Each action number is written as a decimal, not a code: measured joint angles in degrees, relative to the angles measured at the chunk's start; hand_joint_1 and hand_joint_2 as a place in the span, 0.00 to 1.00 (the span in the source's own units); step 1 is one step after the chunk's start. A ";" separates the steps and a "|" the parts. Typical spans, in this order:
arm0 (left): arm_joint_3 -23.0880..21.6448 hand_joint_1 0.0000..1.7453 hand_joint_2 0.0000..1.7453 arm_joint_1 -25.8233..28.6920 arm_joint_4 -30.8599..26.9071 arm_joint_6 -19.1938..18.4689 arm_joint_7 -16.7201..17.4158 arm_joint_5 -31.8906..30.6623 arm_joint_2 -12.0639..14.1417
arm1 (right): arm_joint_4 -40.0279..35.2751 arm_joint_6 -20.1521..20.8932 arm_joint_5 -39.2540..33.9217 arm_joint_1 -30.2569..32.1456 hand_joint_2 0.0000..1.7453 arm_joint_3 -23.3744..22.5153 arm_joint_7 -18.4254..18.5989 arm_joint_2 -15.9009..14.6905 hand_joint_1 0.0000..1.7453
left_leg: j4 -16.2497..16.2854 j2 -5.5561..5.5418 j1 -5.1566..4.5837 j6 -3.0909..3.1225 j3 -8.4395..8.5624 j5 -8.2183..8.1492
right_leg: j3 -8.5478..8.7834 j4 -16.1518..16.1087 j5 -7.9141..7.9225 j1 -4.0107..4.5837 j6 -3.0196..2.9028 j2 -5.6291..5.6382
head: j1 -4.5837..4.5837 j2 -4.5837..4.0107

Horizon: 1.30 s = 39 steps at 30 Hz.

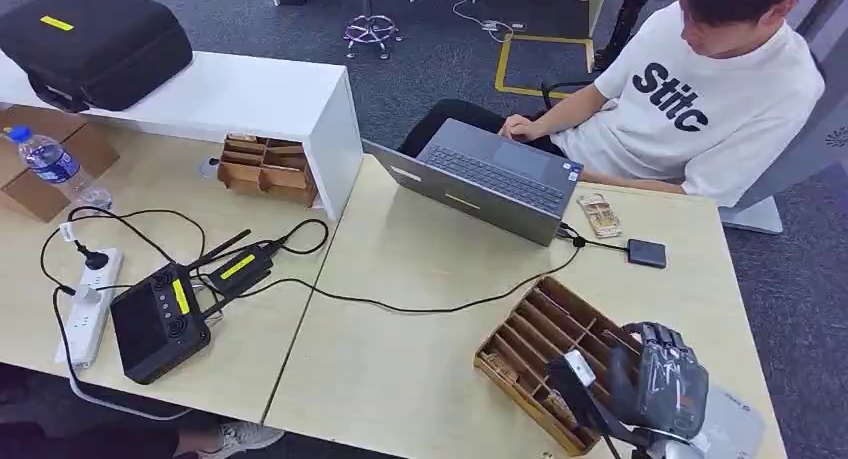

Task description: Pass the card to the sensor for recognition and then transmit it.

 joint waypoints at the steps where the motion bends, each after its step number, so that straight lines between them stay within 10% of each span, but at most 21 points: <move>1: 0.00 0.00 1.00 0.00 0.00 0.00 0.00 0.00 0.00 | 0.00 -0.02 0.00 -0.03 1.00 0.00 0.02 0.02 0.77 | 0.00 0.00 0.00 0.00 0.00 0.00 | 0.00 0.00 0.00 0.00 0.00 0.00 | 0.02 0.00; 39: -0.33 0.00 1.00 -0.02 0.00 -0.37 0.00 0.00 0.13 | -11.74 -0.94 2.56 -0.76 1.00 4.79 1.59 -0.41 0.76 | 0.00 -0.02 0.00 0.00 -0.02 0.00 | -0.01 0.00 0.00 0.00 0.00 -0.01 | 0.02 0.00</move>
